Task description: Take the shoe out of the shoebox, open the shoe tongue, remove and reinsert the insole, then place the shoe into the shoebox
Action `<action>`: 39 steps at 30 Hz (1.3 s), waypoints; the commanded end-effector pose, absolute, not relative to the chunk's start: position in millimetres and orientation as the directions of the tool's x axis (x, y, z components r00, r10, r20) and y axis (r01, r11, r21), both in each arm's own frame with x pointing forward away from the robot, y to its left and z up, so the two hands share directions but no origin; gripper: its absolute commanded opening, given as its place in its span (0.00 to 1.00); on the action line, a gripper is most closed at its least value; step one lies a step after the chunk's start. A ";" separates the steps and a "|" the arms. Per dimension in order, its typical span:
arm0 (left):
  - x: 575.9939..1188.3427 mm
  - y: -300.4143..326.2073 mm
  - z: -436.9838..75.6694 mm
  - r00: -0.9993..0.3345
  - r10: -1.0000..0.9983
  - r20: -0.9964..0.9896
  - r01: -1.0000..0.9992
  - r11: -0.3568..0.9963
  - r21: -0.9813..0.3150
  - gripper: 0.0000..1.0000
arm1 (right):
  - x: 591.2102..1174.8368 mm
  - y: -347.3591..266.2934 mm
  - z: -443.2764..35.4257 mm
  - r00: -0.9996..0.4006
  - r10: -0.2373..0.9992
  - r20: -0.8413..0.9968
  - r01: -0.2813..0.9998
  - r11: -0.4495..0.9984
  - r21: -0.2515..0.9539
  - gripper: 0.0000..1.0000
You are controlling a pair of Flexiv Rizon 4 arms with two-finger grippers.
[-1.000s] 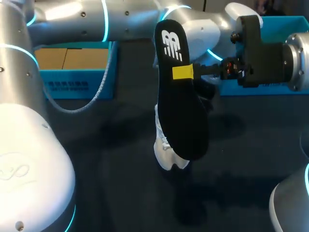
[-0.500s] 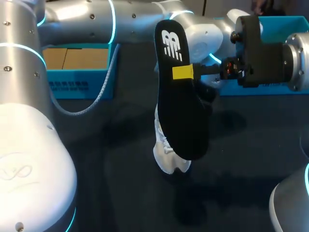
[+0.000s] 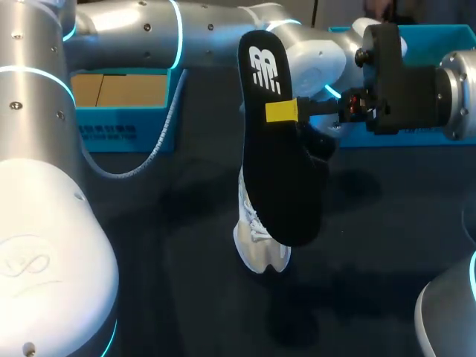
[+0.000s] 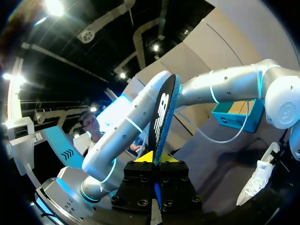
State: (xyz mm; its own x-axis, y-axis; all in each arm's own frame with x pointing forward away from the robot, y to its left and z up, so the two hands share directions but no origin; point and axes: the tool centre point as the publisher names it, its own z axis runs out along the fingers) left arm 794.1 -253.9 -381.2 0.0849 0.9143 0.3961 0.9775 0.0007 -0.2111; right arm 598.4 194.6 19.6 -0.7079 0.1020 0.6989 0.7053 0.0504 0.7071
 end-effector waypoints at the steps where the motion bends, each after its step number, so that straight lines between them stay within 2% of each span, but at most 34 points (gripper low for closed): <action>1: 796.7 -248.8 -368.0 0.085 0.922 0.379 0.980 -0.008 -0.201 1.00 | 599.3 198.1 19.3 -0.707 0.104 0.700 0.706 0.051 0.706 0.00; 6: 803.2 -250.0 -361.0 0.084 0.927 0.365 0.981 -0.012 -0.194 1.00 | 599.3 198.1 19.3 -0.707 0.104 0.700 0.706 0.051 0.706 0.00; 18: 836.7 -255.1 -297.3 -0.002 0.987 0.163 0.988 0.027 -0.153 1.00 | 599.3 198.1 19.3 -0.707 0.104 0.700 0.706 0.051 0.706 0.00; 23: 849.0 -259.2 -259.3 -0.049 0.999 0.002 0.988 0.049 -0.143 1.00 | 599.3 198.1 19.3 -0.707 0.104 0.700 0.706 0.051 0.706 0.00; 30: 845.6 -263.1 -221.4 -0.038 0.982 -0.183 0.993 0.016 -0.120 1.00 | 599.3 198.1 19.3 -0.707 0.104 0.700 0.706 0.051 0.706 0.00; 39: 840.4 -265.1 -191.0 -0.002 0.932 -0.363 0.997 -0.027 -0.075 1.00 | 624.7 173.1 19.3 -0.664 0.122 0.738 0.734 -0.081 0.674 0.00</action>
